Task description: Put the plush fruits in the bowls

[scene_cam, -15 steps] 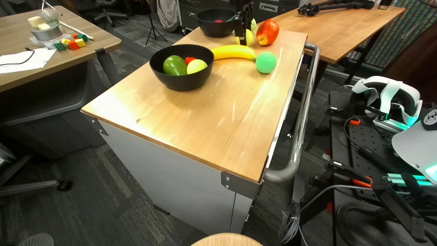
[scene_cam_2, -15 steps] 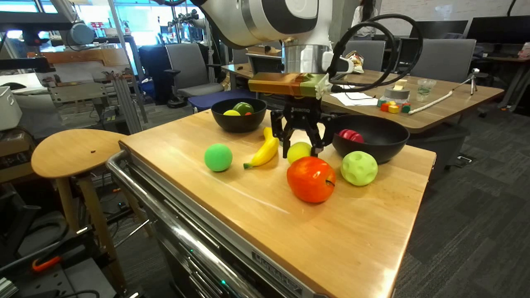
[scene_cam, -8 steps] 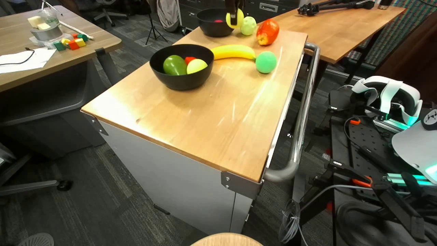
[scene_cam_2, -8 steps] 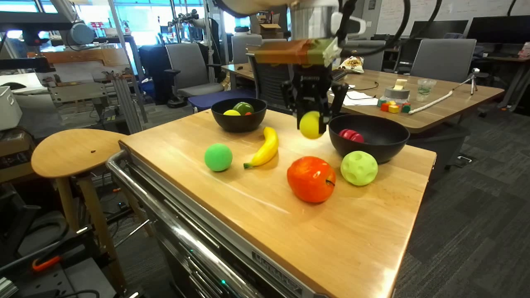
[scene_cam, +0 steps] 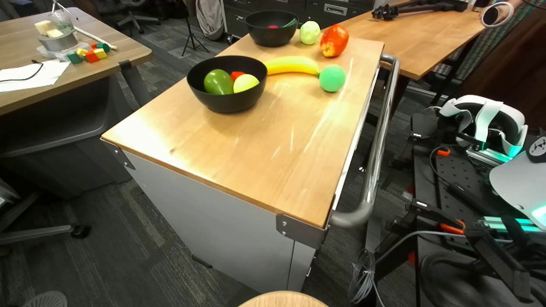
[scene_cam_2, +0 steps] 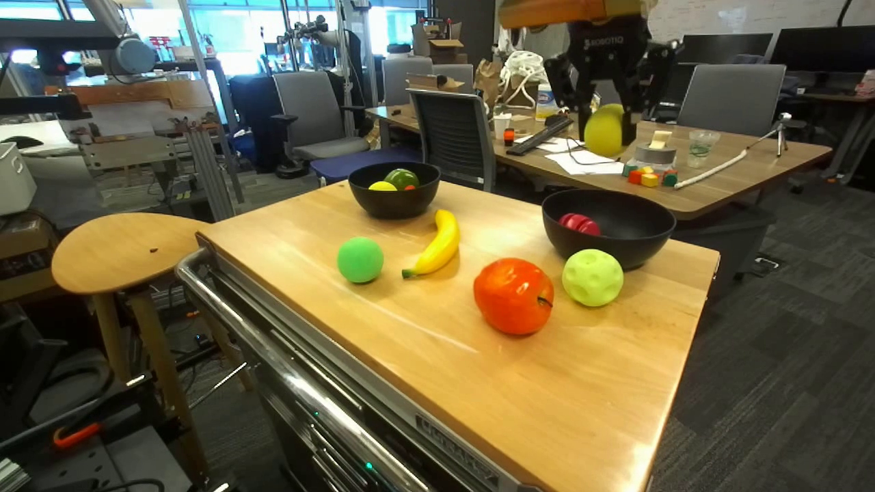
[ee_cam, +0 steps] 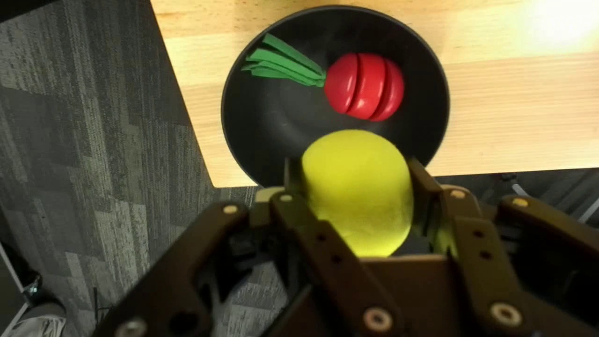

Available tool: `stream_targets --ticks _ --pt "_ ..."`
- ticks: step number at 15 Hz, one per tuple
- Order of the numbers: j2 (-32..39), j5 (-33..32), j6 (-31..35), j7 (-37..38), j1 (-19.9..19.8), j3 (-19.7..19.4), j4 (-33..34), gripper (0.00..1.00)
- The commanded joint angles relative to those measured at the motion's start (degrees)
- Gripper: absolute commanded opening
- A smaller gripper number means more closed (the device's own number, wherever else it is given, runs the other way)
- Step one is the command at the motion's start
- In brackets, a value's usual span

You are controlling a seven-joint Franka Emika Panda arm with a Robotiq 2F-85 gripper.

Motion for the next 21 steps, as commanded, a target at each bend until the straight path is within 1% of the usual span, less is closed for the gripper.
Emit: stream_targets --ticks 1,2,3,4,6,7,8,9,11,13,16,20,21 --pt "7.7 1.6 1.6 -0.9 -1.0 0.1 5.1 0.26" --pt "9.3 1.5 2.0 -0.9 -1.2 0.3 6.0 0.26" --pt "10.4 1.5 2.3 -1.1 -1.5 0.4 6.6 0.54" --pt "11.1 1.2 2.5 -1.2 -1.6 0.4 7.0 0.77" --pt "10.2 1.1 3.6 -1.9 -1.9 0.7 6.0 0.8" --pt "9.4 0.8 4.6 -2.0 -1.8 0.6 5.1 0.85" --pt "7.9 0.3 4.8 -1.5 -1.6 0.2 3.7 0.95" --pt "6.8 0.4 5.3 -1.8 -1.7 0.2 2.6 0.99" --pt "3.7 0.8 7.1 -2.2 -2.1 0.3 -0.8 1.0" --pt "0.4 1.6 7.5 -3.3 -2.5 0.5 -5.0 1.0" --pt "-4.0 3.3 8.5 -5.6 -3.2 0.7 -12.5 1.0" --pt "-6.9 5.8 11.4 -8.5 -3.6 0.2 -21.2 1.0" --pt "-3.2 4.1 7.9 -6.1 -2.6 -0.5 -15.2 1.0"
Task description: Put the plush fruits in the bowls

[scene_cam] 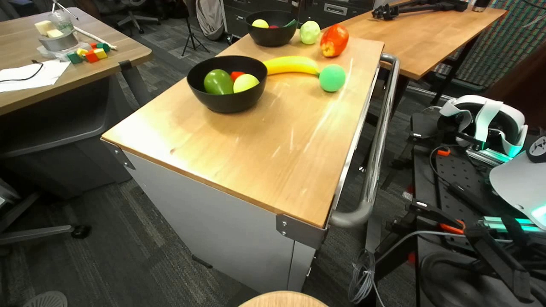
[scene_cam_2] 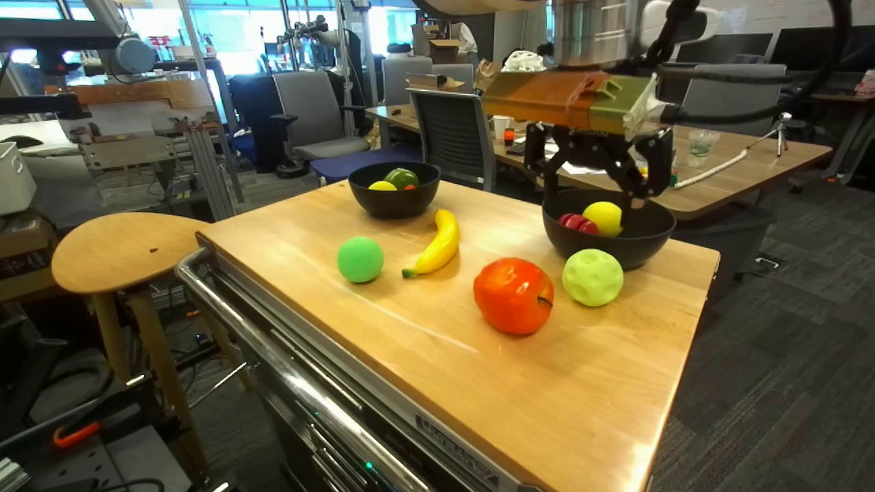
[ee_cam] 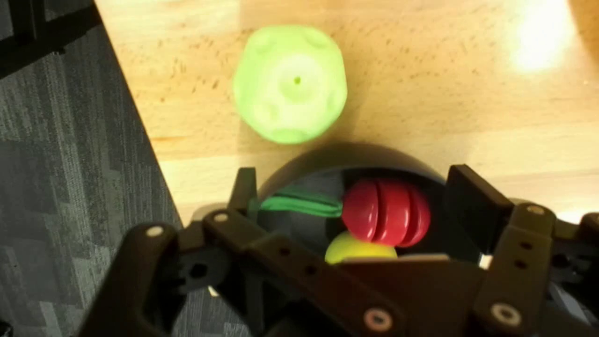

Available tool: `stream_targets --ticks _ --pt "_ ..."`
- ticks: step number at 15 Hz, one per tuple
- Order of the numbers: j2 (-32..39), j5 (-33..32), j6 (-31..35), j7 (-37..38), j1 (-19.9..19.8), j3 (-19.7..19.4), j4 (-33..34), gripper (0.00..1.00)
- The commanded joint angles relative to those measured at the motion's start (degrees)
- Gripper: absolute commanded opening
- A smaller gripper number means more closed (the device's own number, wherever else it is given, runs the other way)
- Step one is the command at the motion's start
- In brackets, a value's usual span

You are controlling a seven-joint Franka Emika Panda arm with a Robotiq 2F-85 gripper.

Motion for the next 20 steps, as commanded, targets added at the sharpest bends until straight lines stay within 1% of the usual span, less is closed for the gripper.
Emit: stream_targets --ticks 1,3,7,15,16,18,19,20 --pt "-0.5 0.4 0.8 -0.6 0.4 -0.6 -1.7 1.0" --pt "-0.7 0.4 1.5 -0.6 0.3 -0.7 -3.0 1.0" --pt "0.8 -0.3 1.8 0.8 0.4 -1.2 -2.3 1.0" --pt "5.3 -8.2 2.4 8.2 2.9 -3.3 0.2 1.0" --pt "5.7 -9.2 2.2 8.9 3.3 -3.4 0.7 0.81" --pt "6.3 -11.5 1.1 10.5 4.0 -3.9 1.7 0.66" --pt "6.3 -12.3 0.3 10.9 4.2 -4.1 2.4 0.56" --pt "6.3 -12.6 -1.0 10.9 4.3 -4.0 3.0 0.49"
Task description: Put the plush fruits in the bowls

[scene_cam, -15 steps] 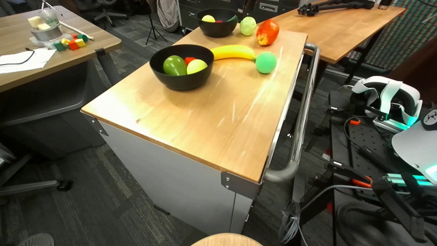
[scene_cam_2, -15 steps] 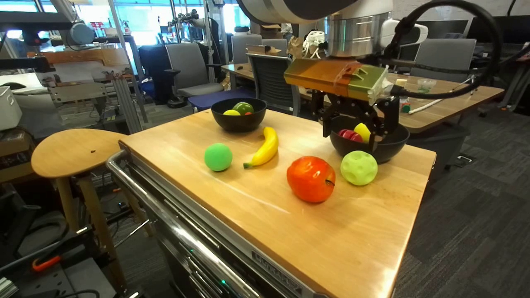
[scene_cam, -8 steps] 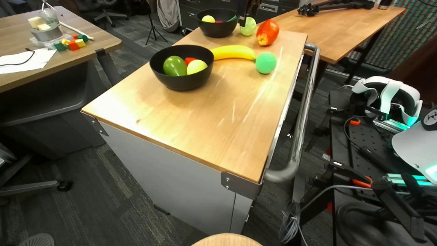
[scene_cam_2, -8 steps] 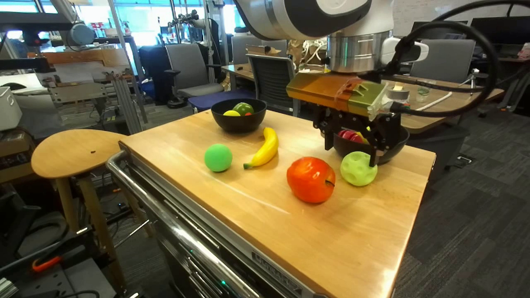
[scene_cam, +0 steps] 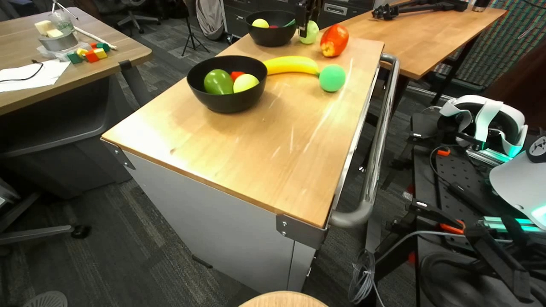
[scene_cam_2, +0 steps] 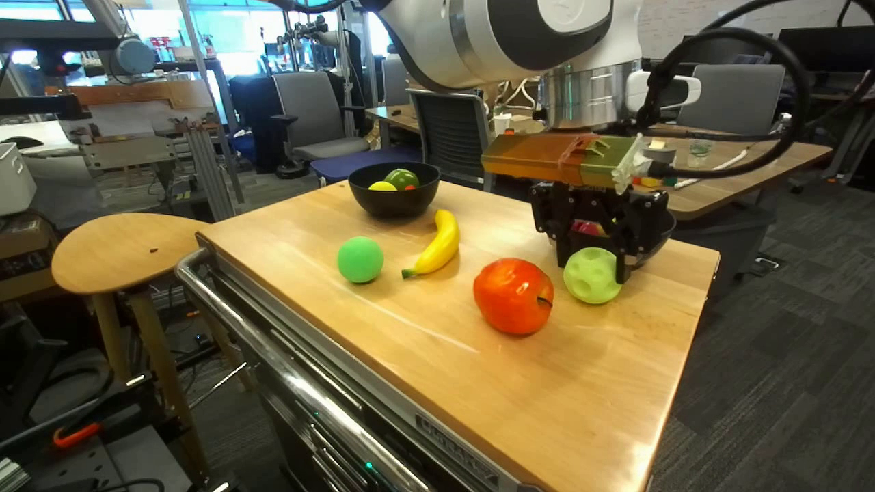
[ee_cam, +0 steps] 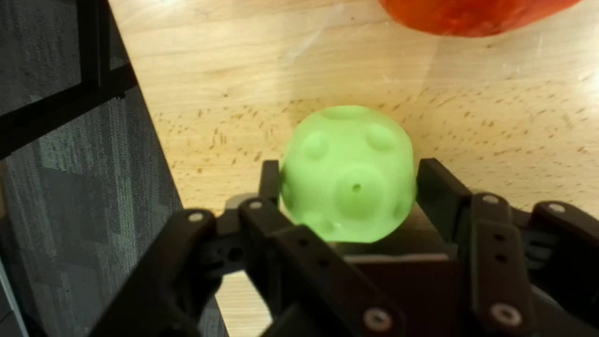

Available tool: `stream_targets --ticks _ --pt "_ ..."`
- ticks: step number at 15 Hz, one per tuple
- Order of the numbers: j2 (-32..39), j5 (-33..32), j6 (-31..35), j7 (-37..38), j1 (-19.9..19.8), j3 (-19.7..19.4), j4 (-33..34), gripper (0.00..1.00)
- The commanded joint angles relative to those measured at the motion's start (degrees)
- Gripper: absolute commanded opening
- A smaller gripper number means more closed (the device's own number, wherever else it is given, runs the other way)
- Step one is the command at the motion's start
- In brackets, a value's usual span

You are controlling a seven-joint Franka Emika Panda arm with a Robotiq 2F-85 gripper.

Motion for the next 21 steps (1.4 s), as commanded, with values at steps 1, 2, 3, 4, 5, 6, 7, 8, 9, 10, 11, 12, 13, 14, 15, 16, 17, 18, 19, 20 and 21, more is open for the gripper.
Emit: stream_targets --ticks 1,2,3,4,5,6,7,8,9,10,11,12,13,14,15,16,17,18,19,20,21 --pt "0.7 -2.1 -3.4 1.8 1.8 -1.0 3.1 0.42" --pt "0.3 -2.0 -4.9 1.4 1.8 -0.7 3.6 0.35" --pt "-0.9 -1.1 -7.2 0.2 1.7 -0.1 3.9 0.32" --pt "-2.1 -0.2 -9.4 -1.3 1.5 0.5 4.3 0.3" --pt "-4.1 1.0 -11.3 -3.2 1.2 1.2 4.4 0.26" --pt "-5.7 2.0 -12.4 -4.5 0.9 1.7 4.6 0.21" --pt "-7.9 3.0 -11.1 -5.7 0.7 2.1 4.3 0.16" --pt "-9.0 3.4 -8.8 -5.8 0.8 2.1 4.7 0.15" --pt "-9.4 3.8 -9.0 -6.2 1.1 2.1 6.2 0.12" --pt "-8.9 2.9 -10.2 -5.7 1.6 1.8 8.1 0.08" --pt "-8.7 2.2 -10.8 -5.2 2.0 1.6 9.6 0.04" --pt "-7.3 1.3 -11.6 -4.4 2.4 1.4 11.5 0.07" --pt "-5.9 0.2 -12.3 -3.5 2.8 1.2 13.2 0.06" --pt "-3.8 -0.5 -13.2 -3.1 2.9 1.1 15.2 0.05" --pt "-1.6 0.0 -13.3 -3.6 2.8 1.3 17.0 0.06" --pt "0.2 0.9 -14.0 -4.4 2.6 1.7 18.4 0.06" --pt "2.0 1.8 -14.2 -5.4 2.3 2.2 19.7 0.06" --pt "3.6 1.8 -14.6 -5.3 2.4 2.4 21.0 0.07" --pt "5.1 1.9 -14.9 -5.6 2.2 2.7 22.2 0.49" --pt "6.4 1.8 -15.2 -5.8 2.1 2.9 23.3 0.48" --pt "7.1 1.9 -15.6 -6.0 2.0 3.2 24.2 0.51"
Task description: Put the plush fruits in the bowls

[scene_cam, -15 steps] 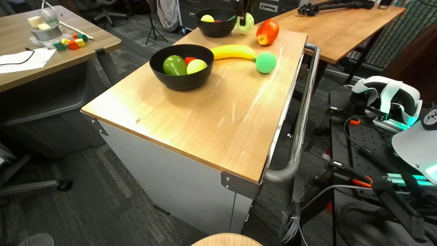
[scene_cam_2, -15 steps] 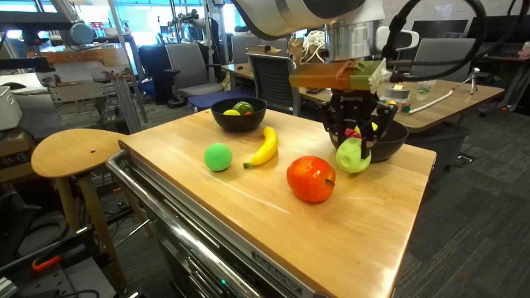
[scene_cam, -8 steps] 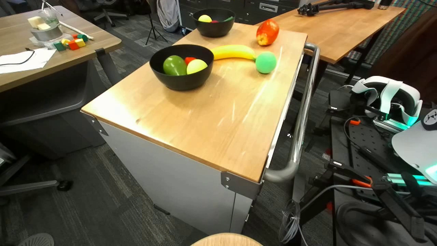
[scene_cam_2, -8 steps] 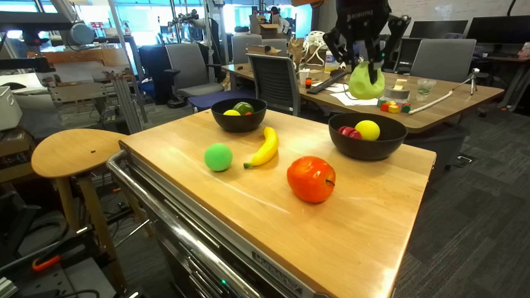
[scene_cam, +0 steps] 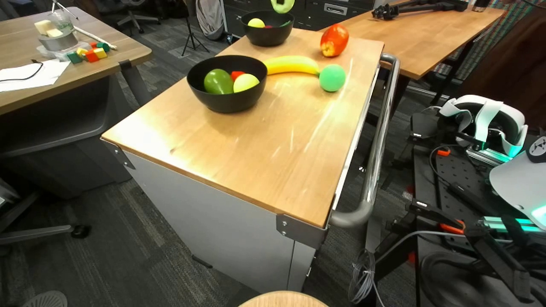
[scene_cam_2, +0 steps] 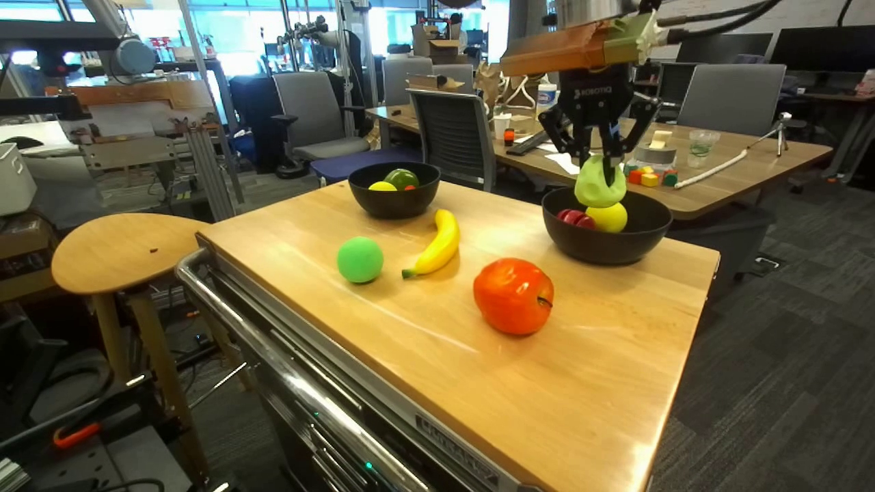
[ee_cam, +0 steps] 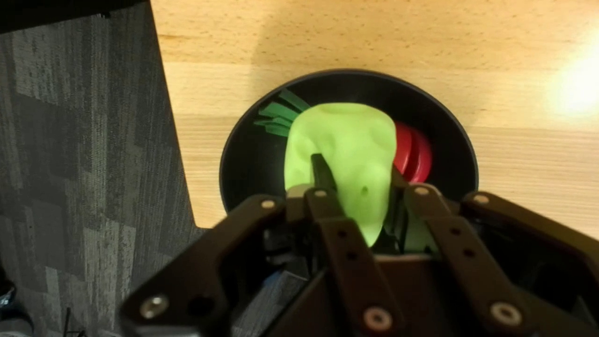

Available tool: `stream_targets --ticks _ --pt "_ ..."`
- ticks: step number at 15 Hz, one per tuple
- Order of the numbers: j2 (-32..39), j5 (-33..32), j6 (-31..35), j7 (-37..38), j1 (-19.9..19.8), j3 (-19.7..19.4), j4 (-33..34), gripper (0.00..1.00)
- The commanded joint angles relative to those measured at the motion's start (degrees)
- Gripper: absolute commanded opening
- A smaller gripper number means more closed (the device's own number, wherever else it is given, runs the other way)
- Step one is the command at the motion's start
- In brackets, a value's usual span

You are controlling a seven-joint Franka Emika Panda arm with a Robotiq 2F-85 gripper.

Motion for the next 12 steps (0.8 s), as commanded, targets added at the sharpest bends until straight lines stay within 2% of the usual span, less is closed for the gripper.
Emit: stream_targets --ticks 1,6,9,12 --pt "4.4 1.3 -3.2 -2.1 -0.6 1.1 7.1 0.57" --pt "-0.1 2.0 -4.8 -7.1 -0.7 2.8 4.1 0.96" --pt "-4.1 4.1 -6.3 -12.8 -1.5 4.4 0.4 1.0" --pt "-7.8 12.1 -6.4 -21.1 -4.1 6.4 -4.1 1.0"
